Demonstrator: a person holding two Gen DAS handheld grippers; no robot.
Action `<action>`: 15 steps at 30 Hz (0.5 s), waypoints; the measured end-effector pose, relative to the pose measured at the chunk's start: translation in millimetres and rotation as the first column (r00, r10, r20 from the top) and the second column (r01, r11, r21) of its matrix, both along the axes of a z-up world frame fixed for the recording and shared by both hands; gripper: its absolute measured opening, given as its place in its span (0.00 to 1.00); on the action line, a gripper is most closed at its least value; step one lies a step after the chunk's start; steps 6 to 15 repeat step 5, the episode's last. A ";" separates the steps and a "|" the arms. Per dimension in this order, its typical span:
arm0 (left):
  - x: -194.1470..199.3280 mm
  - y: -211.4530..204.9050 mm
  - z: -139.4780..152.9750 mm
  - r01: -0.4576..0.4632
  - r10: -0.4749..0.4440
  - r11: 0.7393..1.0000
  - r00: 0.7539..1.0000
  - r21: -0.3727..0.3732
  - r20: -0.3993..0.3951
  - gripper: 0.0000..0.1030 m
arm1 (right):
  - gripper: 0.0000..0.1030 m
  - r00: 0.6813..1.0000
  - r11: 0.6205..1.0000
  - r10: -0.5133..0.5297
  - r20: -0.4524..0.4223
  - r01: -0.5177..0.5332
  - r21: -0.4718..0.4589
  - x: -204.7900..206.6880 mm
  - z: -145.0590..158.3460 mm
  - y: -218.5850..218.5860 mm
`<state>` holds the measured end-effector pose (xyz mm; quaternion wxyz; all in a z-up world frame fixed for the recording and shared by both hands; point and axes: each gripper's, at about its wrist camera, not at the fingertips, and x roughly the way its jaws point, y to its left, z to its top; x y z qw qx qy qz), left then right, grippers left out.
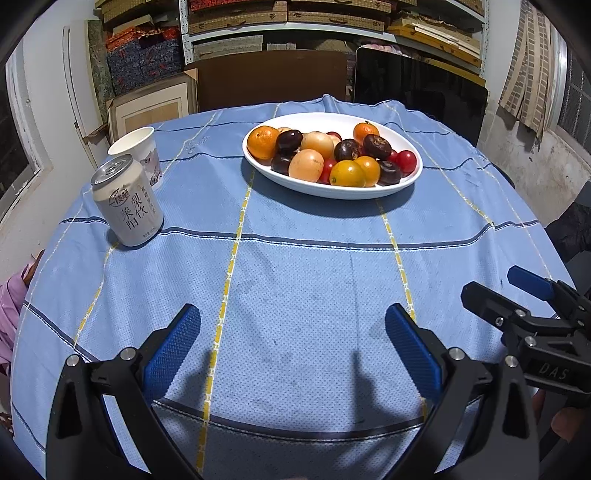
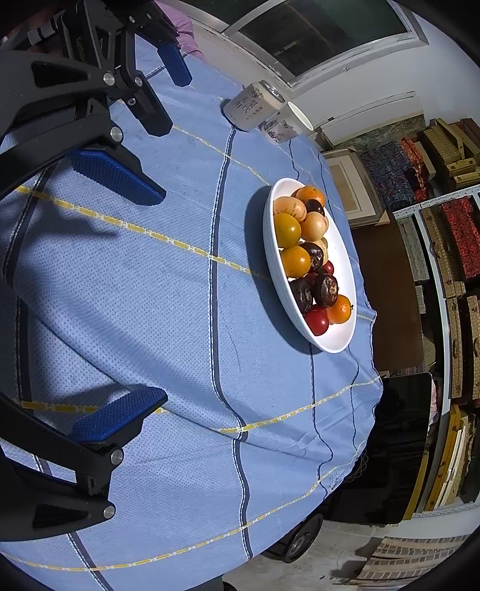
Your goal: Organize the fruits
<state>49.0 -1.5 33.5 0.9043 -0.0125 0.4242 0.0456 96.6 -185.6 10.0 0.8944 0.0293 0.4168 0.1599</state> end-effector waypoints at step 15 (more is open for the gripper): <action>0.4 3.3 -2.4 -0.014 0.014 1.000 1.000 -0.010 -0.005 0.95 | 0.97 1.000 1.000 0.000 -0.008 0.000 -0.006 0.5 -1.3 1.0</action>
